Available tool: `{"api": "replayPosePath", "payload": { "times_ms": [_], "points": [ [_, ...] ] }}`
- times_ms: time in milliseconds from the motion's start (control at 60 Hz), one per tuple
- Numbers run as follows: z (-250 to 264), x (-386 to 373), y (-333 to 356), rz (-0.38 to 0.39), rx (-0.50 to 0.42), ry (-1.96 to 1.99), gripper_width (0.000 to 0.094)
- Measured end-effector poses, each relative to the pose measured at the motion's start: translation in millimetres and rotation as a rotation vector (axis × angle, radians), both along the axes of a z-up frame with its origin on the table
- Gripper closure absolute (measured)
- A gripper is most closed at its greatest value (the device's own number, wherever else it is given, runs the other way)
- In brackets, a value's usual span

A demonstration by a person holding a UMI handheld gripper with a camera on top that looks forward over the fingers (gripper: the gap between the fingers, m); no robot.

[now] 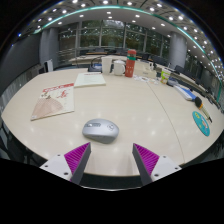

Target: Arrange mouse

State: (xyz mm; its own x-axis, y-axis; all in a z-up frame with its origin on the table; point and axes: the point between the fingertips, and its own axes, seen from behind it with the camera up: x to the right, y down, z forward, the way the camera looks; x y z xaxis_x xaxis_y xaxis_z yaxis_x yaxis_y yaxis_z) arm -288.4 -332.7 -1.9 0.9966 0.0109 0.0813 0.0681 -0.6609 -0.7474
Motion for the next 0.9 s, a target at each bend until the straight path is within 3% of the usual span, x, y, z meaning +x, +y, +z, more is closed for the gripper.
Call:
{"api": "replayPosePath", "payload": {
  "times_ms": [550,667,767,900],
  "points": [
    [-9.3,-5.3,108.9,0.003,0.006,-0.019,0.0098],
    [-11.3,-11.5,119.6,0.019,0.007,0.013,0.0196],
    [-14.0,-22.4,123.2,0.061,0.005,0.029,0.0429],
    [-13.3,-25.4,122.6,0.087,0.009,0.002,0.0490]
  ]
}}
